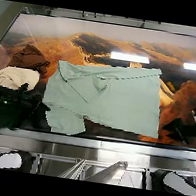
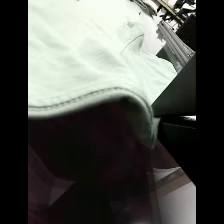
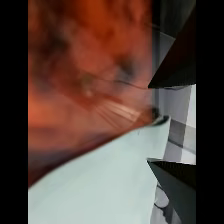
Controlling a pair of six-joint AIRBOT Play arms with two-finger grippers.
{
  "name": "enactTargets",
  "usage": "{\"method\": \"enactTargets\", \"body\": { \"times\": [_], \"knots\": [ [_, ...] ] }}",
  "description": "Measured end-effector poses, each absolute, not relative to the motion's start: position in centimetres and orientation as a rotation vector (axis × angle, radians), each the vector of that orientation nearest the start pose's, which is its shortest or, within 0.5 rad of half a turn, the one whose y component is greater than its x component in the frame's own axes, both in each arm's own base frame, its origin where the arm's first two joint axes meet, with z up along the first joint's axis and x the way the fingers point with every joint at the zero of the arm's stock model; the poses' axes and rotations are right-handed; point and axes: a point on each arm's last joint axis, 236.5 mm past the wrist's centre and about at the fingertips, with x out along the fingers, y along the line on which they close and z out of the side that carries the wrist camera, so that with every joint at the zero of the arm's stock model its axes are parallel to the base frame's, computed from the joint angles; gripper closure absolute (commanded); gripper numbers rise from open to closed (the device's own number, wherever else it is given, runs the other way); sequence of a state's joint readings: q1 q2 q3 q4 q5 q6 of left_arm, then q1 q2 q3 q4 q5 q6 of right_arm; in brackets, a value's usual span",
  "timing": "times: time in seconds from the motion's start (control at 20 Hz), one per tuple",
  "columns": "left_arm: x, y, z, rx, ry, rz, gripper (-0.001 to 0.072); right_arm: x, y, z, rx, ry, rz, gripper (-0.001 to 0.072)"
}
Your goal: Fold the shirts.
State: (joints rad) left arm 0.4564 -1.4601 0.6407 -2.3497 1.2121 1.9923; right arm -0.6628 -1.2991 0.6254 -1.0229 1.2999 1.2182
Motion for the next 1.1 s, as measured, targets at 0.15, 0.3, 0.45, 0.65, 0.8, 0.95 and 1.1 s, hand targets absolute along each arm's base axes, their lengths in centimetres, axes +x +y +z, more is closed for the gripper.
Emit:
{"method": "enactTargets", "body": {
  "times": [0.15,0.3,0.45,0.65,0.8,0.95,1.1],
  "knots": [
    [25.9,-4.6,-12.0,-0.989,1.57,-0.25,0.0688,20.9,1.1,-11.5,0.998,1.62,0.13,0.0211],
    [25.8,-4.7,-11.9,-0.992,1.574,-0.256,0.0688,19.6,4.5,-11.4,1.027,1.691,0.266,0.0399],
    [25.7,-4.8,-11.8,-0.994,1.578,-0.262,0.0688,20.9,5.5,-12.0,1.005,1.64,0.304,0.0685],
    [26.6,-5.2,-9.9,-1.0,1.545,-0.328,0.0688,25.5,4.3,-10.6,0.92,1.443,0.314,0.0695],
    [29.1,-5.4,-5.6,-0.991,1.429,-0.41,0.0688,29.0,3.5,-5.2,0.847,1.277,0.376,0.0695],
    [31.9,-6.1,3.8,-0.91,1.21,-0.572,0.0689,32.7,2.8,5.1,0.748,0.981,0.456,0.0695],
    [33.0,-7.1,18.7,-0.699,0.853,-0.723,0.0689,33.8,2.0,20.5,0.583,0.534,0.495,0.0696]
  ]
}}
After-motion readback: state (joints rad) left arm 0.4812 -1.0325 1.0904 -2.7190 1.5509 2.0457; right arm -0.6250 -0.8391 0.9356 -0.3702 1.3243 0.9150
